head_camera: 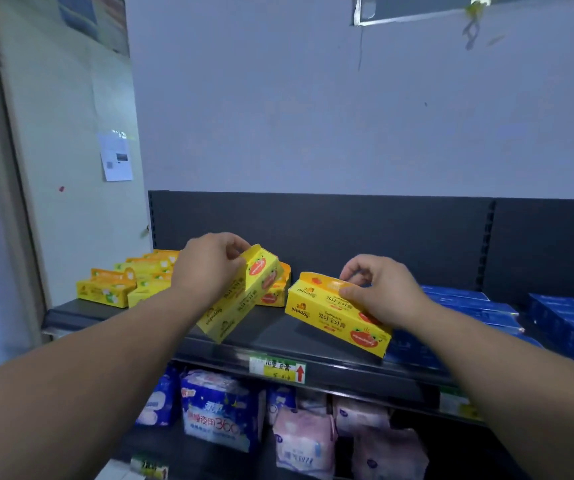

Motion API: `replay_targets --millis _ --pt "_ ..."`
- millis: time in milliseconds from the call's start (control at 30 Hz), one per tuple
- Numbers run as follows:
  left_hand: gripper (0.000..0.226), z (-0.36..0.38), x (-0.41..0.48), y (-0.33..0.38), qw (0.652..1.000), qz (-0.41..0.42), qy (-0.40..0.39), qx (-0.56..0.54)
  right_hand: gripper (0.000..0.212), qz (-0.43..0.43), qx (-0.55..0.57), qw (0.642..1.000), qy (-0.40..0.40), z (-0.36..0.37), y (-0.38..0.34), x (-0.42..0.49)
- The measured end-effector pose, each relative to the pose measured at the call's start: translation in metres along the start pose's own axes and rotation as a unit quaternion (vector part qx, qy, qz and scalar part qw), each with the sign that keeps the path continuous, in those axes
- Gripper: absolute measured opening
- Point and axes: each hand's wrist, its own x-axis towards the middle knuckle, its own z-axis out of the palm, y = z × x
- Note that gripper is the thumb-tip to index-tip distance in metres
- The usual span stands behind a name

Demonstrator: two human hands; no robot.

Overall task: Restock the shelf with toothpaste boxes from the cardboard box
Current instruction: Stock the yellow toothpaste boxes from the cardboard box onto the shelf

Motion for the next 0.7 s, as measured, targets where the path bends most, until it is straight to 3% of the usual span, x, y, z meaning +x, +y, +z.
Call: replay_targets --millis 133,367,533,700 --pt "0.019 0.024 0.025 -0.007 0.999 0.022 -0.049 0.003 0.013 0.000 0.002 0.998 -0.055 0.011 0.010 0.022" --pt "0.016 0.069 0.072 -0.028 0.974 0.103 -0.200 -0.016 0.012 0.023 0.013 0.990 -0.135 0.041 0.006 0.052" --pt "0.019 0.093 0.096 -0.048 0.948 0.153 -0.278 -0.032 0.013 0.052 0.032 0.990 -0.126 0.076 -0.002 0.074" --pt "0.019 0.102 0.112 -0.074 0.932 0.194 -0.301 -0.051 0.016 0.073 0.046 0.994 -0.068 0.116 -0.018 0.088"
